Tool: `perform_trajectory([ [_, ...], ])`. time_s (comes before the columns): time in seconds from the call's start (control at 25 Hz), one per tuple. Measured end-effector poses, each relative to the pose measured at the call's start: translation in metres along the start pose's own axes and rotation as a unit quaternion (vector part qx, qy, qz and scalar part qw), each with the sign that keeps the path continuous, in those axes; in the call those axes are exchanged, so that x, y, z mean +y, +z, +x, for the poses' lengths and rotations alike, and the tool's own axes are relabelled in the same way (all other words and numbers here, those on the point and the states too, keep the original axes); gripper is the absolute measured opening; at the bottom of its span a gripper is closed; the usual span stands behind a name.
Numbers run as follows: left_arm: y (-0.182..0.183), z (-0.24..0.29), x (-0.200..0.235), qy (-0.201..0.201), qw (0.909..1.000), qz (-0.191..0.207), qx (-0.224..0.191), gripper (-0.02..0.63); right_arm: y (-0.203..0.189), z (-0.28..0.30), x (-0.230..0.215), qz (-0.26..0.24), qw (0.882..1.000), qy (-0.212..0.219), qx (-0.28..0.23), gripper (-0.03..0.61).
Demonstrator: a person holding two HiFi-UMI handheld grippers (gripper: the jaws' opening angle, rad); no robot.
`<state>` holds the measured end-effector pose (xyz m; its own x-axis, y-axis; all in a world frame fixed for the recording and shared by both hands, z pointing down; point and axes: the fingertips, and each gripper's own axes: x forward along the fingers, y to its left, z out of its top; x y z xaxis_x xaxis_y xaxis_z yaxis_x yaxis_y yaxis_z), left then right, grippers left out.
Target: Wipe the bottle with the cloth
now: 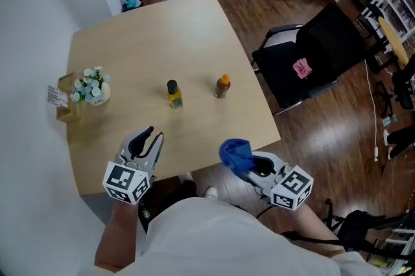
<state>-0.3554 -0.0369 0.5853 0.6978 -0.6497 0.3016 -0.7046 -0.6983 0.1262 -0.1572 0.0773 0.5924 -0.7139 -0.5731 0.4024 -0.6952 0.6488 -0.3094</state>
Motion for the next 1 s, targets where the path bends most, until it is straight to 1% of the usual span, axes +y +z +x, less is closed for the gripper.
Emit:
perform_trajectory([
  [0.16,0.008,0.030,0.040,-0.011,0.9998,0.018,0.004,0.124,0.030,0.039,-0.016,0.000,1.000,-0.009,0.000,0.124],
  [0.28,0.005,0.057,0.065,-0.023,0.9992,0.032,0.009,0.141,0.041,0.068,-0.022,-0.004,1.000,-0.007,0.012,0.124],
  [0.4,-0.003,0.089,0.080,-0.032,0.9982,0.048,0.020,0.180,0.046,0.089,-0.028,-0.004,1.000,-0.005,0.025,0.124],
  [0.52,-0.013,0.119,0.088,-0.031,0.9976,0.051,0.033,0.210,0.050,0.099,-0.033,0.000,0.999,0.005,0.038,0.124],
  [0.64,-0.020,0.149,0.095,-0.024,0.9970,0.057,0.046,0.213,0.054,0.105,-0.046,-0.001,0.999,0.018,0.045,0.124],
  [0.72,-0.025,0.166,0.096,-0.014,0.9966,0.057,0.058,0.232,0.058,0.104,-0.055,-0.006,0.998,0.028,0.049,0.124],
  [0.92,-0.038,0.188,0.100,0.023,0.9962,0.037,0.075,0.232,0.063,0.093,-0.086,-0.010,0.998,0.046,0.048,0.124],
  [1.0,-0.042,0.193,0.104,0.040,0.9959,0.023,0.077,0.229,0.062,0.087,-0.098,-0.005,0.998,0.049,0.047,0.124],
])
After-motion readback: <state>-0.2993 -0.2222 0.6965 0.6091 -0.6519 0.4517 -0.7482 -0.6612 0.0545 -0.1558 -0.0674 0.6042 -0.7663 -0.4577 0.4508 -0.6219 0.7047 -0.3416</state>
